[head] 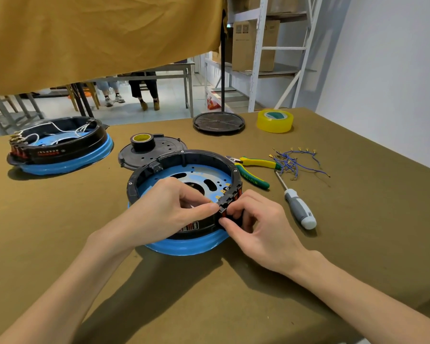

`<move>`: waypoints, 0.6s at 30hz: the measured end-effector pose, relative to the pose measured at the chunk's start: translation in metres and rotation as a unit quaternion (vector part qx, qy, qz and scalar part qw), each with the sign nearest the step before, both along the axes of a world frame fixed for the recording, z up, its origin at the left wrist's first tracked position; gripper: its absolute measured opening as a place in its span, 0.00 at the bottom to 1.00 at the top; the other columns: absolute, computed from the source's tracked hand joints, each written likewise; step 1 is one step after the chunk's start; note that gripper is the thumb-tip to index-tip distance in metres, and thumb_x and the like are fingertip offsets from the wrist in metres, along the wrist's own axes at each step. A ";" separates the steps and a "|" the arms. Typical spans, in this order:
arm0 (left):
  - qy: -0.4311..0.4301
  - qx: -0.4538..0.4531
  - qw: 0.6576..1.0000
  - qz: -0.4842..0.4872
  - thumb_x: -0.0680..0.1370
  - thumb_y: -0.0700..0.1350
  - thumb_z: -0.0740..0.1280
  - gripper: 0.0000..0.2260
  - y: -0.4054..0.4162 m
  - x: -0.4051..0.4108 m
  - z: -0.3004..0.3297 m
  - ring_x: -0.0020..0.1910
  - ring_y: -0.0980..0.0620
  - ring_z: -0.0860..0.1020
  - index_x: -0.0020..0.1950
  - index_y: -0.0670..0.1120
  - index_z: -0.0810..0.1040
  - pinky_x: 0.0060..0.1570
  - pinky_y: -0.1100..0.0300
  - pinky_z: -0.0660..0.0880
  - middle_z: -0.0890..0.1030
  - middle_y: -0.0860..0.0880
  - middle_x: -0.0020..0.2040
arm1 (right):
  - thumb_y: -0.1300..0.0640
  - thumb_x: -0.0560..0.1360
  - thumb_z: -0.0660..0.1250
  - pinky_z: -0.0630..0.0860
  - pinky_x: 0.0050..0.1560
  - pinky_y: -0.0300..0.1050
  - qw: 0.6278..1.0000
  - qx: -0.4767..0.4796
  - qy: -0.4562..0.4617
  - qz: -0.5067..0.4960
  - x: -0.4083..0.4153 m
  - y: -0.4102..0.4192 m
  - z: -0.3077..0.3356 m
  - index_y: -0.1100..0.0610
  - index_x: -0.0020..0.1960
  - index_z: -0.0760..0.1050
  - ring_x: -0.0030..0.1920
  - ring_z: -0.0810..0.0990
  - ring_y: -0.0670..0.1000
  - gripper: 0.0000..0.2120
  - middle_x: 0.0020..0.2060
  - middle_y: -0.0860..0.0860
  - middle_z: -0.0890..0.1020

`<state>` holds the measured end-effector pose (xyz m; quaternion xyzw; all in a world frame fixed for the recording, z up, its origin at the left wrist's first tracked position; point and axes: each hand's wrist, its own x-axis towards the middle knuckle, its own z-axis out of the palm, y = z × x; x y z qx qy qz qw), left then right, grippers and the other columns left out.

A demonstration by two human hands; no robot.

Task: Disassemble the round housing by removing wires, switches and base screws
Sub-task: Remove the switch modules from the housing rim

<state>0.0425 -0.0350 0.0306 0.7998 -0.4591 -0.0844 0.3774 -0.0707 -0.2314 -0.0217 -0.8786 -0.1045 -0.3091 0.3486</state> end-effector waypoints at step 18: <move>0.019 0.014 1.000 -0.004 0.78 0.57 0.70 0.10 -0.004 0.004 0.001 0.42 0.49 0.84 0.52 0.56 0.88 0.42 0.46 0.80 0.87 0.54 0.42 | 0.52 0.75 0.75 0.76 0.36 0.41 0.999 0.025 0.016 -0.015 0.002 -0.002 -0.005 0.53 0.50 0.81 0.36 0.78 0.51 0.07 0.41 0.44 0.78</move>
